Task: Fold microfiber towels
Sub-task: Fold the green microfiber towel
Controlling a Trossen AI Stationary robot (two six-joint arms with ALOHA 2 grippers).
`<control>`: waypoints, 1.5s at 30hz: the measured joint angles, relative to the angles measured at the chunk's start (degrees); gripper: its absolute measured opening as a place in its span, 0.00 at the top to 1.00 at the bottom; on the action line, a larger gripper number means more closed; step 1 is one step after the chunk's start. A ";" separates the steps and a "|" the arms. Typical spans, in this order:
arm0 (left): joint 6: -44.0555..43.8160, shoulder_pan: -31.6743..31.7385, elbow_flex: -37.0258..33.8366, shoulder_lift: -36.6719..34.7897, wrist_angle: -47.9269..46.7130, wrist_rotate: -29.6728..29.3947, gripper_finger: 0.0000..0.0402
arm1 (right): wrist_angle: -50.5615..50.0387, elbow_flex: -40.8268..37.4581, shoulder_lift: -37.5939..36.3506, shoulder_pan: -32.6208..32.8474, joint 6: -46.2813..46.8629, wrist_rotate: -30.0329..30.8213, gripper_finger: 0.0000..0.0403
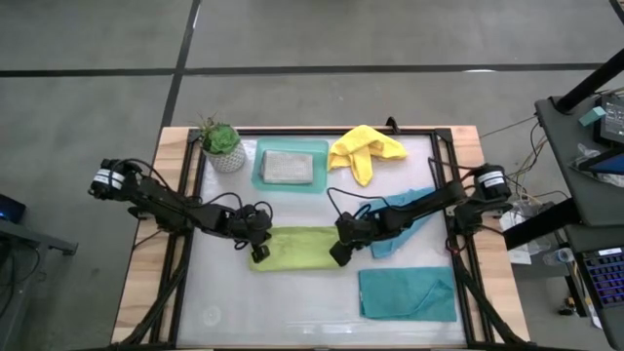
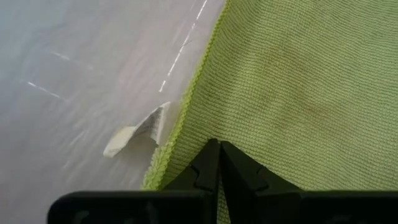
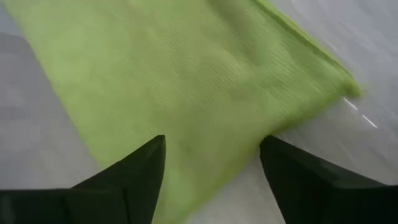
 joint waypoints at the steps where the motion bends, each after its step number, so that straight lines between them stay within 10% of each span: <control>1: 0.02 -0.04 0.00 0.00 -0.02 -0.16 0.99 | 1.38 0.00 0.44 0.01 -0.35 -0.06 0.37; 8: -0.03 -0.04 0.04 -0.02 0.06 -0.37 0.99 | 5.64 -0.25 0.95 0.03 -0.95 2.65 0.45; 22: 0.54 -0.04 0.48 -1.89 -0.03 -0.96 0.99 | 6.01 -0.72 0.74 0.02 -5.06 5.24 0.96; 37: 4.32 -2.46 -0.66 -20.84 -9.83 1.08 0.99 | -12.48 -0.70 -11.88 -5.74 -11.66 5.38 0.97; 45: 0.82 -4.94 -6.41 -15.17 7.99 1.09 0.99 | -13.20 0.05 -14.11 -7.33 -12.55 5.02 0.97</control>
